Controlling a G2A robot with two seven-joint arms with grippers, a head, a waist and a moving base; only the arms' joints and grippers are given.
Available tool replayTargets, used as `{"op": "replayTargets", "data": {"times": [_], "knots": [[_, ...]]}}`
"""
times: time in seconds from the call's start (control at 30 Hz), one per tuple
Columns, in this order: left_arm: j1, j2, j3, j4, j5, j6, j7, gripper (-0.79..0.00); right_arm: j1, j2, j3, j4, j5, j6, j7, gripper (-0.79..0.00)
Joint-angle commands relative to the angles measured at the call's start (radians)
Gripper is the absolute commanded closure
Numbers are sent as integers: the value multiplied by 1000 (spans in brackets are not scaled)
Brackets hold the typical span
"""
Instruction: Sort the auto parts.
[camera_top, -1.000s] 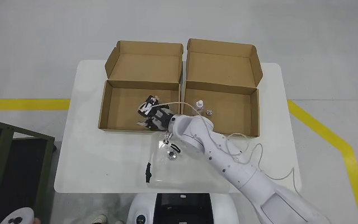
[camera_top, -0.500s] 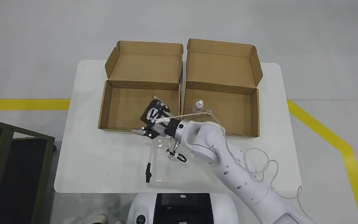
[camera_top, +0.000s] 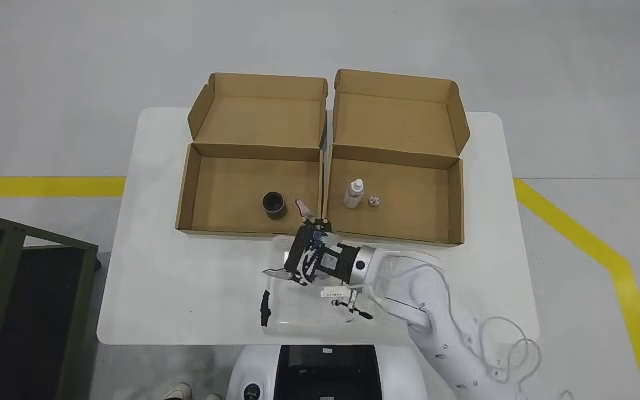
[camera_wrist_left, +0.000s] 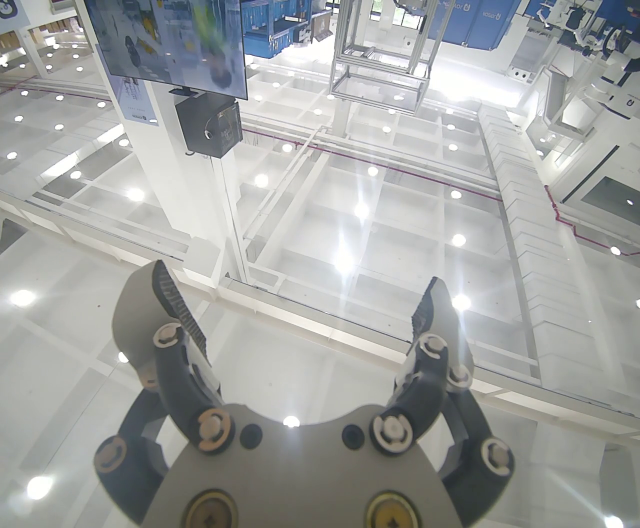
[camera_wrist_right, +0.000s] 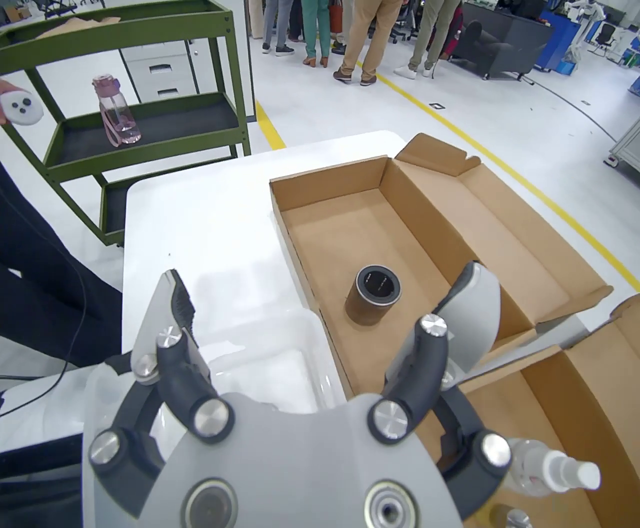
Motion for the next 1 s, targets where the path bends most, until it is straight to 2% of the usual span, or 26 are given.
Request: {"op": "replayTargets", "data": {"times": [0.0, 0.2, 0.47, 0.67, 0.77, 0.83, 0.97], "knots": [[0, 0, 0, 0, 0, 0, 0, -785, -24, 11, 21, -24, -66, -30, -4, -785], [0, 0, 0, 0, 0, 0, 0, -785, -96, 36, 68, -43, -155, -75, -61, -785], [0, 0, 0, 0, 0, 0, 0, -785, -142, 57, 65, -42, -249, -146, -112, -785], [0, 0, 0, 0, 0, 0, 0, -785, -149, 65, 42, -8, -300, -136, -142, -785], [0, 0, 0, 0, 0, 0, 0, -785, -145, 68, 31, -1, -325, -135, -150, -634], [0, 0, 0, 0, 0, 0, 0, -785, -145, 70, 26, 4, -332, -130, -155, -563], [0, 0, 0, 0, 0, 0, 0, -785, -137, 74, 16, 24, -359, -125, -153, -533]]}}
